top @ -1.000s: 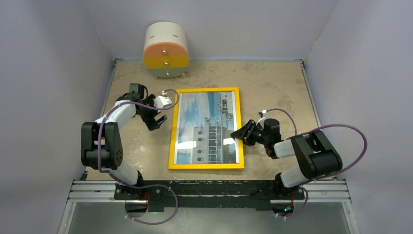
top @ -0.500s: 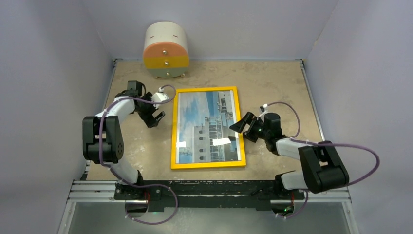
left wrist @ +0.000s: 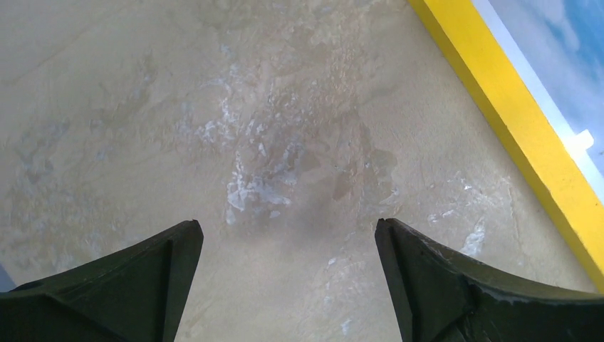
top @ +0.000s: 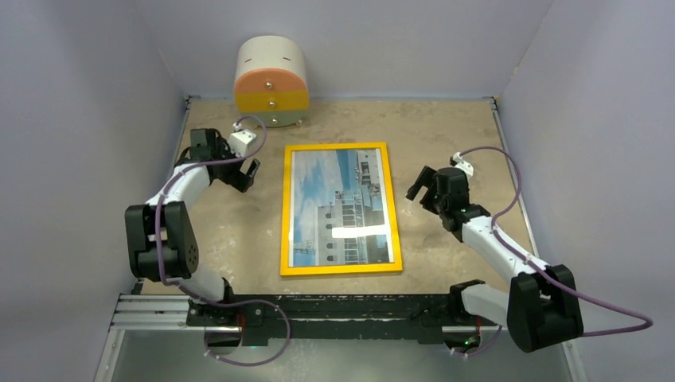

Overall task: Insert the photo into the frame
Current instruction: Turn over the photo frame at the center of the board, then reset both arms

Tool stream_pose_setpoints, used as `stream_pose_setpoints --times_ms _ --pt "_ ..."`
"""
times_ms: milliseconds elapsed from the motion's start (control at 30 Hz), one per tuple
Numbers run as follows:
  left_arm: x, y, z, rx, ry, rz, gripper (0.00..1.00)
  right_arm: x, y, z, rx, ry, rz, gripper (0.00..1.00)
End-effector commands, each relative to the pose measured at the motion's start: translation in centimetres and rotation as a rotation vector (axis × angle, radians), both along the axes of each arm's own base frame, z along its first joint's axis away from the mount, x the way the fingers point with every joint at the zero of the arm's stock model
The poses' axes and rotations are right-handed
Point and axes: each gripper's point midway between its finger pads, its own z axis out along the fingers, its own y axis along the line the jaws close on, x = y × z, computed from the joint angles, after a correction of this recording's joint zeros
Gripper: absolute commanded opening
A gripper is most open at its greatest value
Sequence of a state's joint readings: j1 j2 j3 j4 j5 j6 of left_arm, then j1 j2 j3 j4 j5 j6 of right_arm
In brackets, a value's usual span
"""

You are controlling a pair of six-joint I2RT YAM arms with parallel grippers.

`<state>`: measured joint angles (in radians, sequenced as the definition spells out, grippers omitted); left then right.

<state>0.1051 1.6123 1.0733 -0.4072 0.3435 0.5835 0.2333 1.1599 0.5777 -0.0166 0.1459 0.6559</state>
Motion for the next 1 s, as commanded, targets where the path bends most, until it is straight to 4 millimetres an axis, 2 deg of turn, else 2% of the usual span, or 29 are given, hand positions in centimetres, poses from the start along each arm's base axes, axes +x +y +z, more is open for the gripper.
stream_pose_setpoints --times_ms 0,67,167,200,267,367,467,667,767,833,933,967 --pt "1.7 0.8 1.7 -0.102 -0.189 0.228 1.0 2.8 -5.2 3.9 -0.221 -0.19 -0.184 0.99" --pt "2.6 0.4 1.2 -0.154 -0.252 0.245 1.0 3.9 -6.2 5.1 -0.257 -0.33 -0.219 0.99" --pt "3.1 -0.2 0.2 -0.22 -0.304 0.272 1.0 4.0 -8.2 5.2 -0.309 -0.44 -0.325 0.99" --pt "3.3 -0.1 0.0 -0.235 -0.33 0.292 1.0 4.0 -8.2 4.7 -0.309 -0.414 -0.323 0.99" --pt "3.5 0.0 0.0 -0.253 -0.393 0.307 1.0 4.3 -9.4 5.1 -0.382 -0.401 -0.372 0.99" --pt "3.6 0.2 -0.1 -0.284 -0.471 0.34 1.0 4.7 -9.9 4.9 -0.43 -0.406 -0.382 0.99" --pt "3.1 -0.5 -0.2 -0.338 -0.527 0.349 1.0 4.6 -10.9 5.1 -0.486 -0.46 -0.409 0.99" --pt "1.0 -3.0 0.5 -0.352 -0.635 0.204 1.0 4.1 -11.8 4.6 -0.554 -0.571 -0.431 0.99" --pt "-0.9 -4.8 1.2 -0.318 -0.713 0.104 1.0 3.8 -11.7 3.7 -0.547 -0.603 -0.416 0.99" --pt "-1.8 -4.4 1.7 -0.308 -0.756 0.127 1.0 3.9 -11.5 4.0 -0.574 -0.635 -0.389 0.99" --pt "-2.7 -3.9 2.2 -0.308 -0.855 0.178 1.0 4.5 -9.6 3.8 -0.574 -0.663 -0.245 0.99" --pt "-2.8 -3.8 1.8 -0.291 -0.843 0.201 1.0 4.7 -8.8 3.7 -0.571 -0.68 -0.188 0.99"
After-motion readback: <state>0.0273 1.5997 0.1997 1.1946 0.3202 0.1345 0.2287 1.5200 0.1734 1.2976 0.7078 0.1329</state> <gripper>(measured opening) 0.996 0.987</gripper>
